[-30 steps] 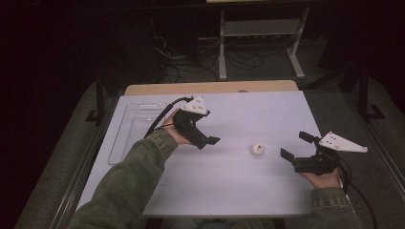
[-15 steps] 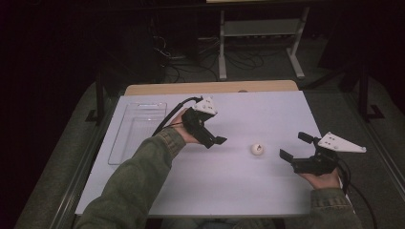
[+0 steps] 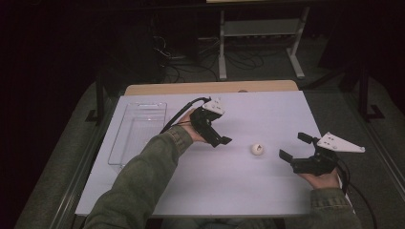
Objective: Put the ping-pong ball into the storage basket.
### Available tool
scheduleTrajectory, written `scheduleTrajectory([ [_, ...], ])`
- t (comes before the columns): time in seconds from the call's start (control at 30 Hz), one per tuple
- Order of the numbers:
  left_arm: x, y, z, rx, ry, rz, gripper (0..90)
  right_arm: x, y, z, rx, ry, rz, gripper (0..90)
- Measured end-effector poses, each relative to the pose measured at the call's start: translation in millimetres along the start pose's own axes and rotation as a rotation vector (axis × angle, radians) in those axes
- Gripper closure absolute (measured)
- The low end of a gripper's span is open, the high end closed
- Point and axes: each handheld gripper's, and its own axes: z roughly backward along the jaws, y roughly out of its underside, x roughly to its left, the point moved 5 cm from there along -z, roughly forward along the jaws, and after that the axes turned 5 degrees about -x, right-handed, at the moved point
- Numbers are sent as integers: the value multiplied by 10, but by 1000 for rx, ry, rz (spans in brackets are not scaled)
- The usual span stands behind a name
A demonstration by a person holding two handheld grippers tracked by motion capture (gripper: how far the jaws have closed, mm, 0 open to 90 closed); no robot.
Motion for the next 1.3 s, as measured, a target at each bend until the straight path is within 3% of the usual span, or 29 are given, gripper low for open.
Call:
scheduleTrajectory([
  [0.37, 13, 27, -279, 43, 29, -15, 0, -1, 2, 3, 1, 1, -1, 0],
  [1.3, -60, 16, -717, 91, 85, -63, 0, 1, 2, 3, 2, 5, 7, 0],
])
